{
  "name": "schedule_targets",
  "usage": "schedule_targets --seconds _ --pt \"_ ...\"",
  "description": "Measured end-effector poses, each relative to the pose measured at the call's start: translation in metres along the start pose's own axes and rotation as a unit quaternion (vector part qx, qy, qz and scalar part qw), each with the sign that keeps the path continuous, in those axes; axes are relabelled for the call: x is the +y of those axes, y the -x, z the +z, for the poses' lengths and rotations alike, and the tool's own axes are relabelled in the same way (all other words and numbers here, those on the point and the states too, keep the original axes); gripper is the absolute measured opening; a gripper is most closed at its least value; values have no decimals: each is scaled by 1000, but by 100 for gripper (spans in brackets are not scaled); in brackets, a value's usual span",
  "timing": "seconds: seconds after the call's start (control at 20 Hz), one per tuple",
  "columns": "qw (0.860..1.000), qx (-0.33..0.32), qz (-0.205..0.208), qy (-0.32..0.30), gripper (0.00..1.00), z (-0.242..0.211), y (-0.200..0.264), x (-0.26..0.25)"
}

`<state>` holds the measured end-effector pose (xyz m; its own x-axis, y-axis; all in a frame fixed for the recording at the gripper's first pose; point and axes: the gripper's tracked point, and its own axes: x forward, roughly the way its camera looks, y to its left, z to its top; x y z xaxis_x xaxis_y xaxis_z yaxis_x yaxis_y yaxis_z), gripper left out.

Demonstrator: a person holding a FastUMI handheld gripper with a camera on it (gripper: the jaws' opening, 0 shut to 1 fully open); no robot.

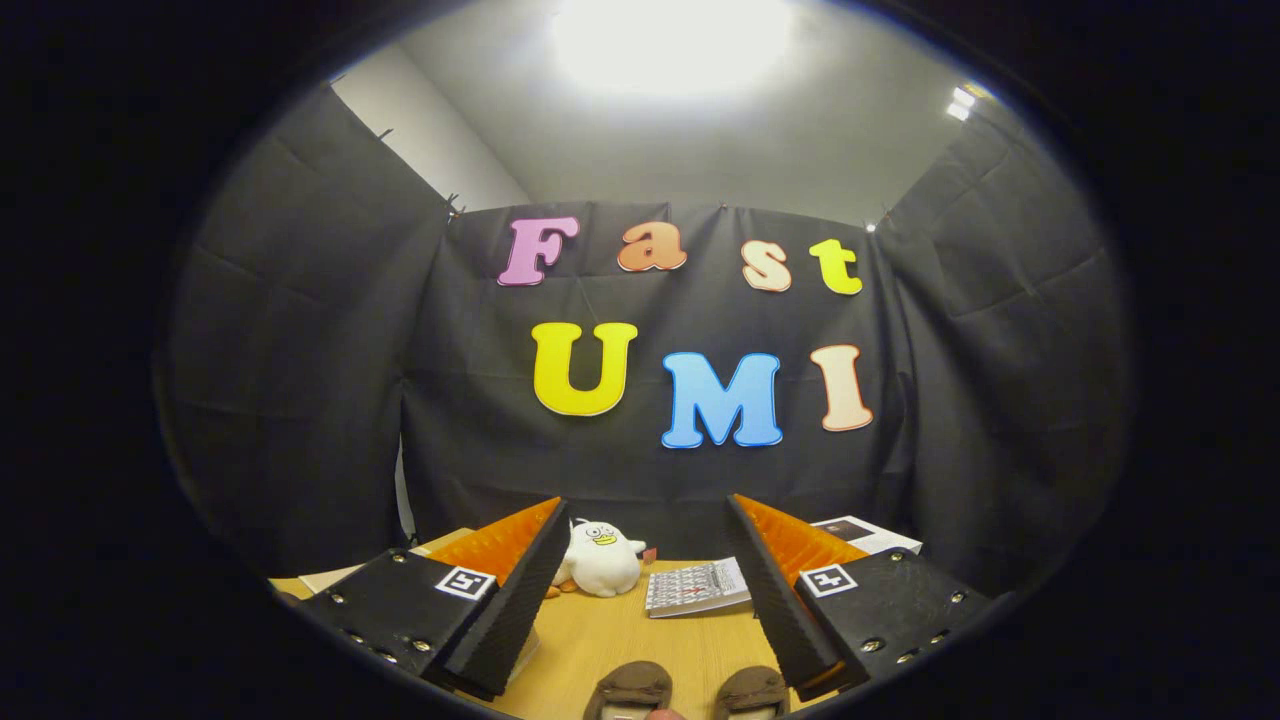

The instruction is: Open the storage box then place both shoes into the box .Put the left shoe in first, then the right shoe, with the right side of both shoes facing outward in a uniform manner.

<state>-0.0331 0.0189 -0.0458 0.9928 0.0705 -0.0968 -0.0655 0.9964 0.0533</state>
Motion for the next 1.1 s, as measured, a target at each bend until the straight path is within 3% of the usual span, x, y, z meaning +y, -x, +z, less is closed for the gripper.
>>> schedule_targets --seconds 0.2,0.3,0.5,0.9,1.1 --pt "996 55 28 -62 95 -37 -3 16" --pt "988 90 56 -113 95 -57 -3 32" --pt "972 141 70 -174 96 -90 3 46" --pt "918 224 109 -307 97 -144 19 94" --pt "882 267 116 -371 97 -172 26 116"
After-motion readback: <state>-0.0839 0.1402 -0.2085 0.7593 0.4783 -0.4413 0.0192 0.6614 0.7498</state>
